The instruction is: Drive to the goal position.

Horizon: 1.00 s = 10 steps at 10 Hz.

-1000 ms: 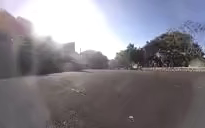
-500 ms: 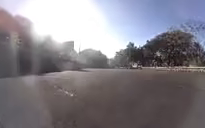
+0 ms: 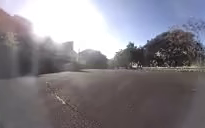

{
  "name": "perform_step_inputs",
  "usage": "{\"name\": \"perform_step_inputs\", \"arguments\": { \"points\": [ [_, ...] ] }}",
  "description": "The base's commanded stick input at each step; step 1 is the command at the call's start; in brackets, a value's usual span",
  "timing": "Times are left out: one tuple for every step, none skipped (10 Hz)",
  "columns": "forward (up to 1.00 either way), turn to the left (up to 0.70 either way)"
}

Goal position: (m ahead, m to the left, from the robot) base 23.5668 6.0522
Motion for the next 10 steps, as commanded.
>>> {"name": "perform_step_inputs", "arguments": {
  "points": [
    [0.7,0.0],
    [0.7,0.0],
    [0.7,0.0],
    [0.7,0.0],
    [0.7,0.0],
    [0.7,0.0],
    [0.7,0.0],
    [0.7,0.0],
    [0.7,0.0],
    [0.7,0.0]
  ]
}}
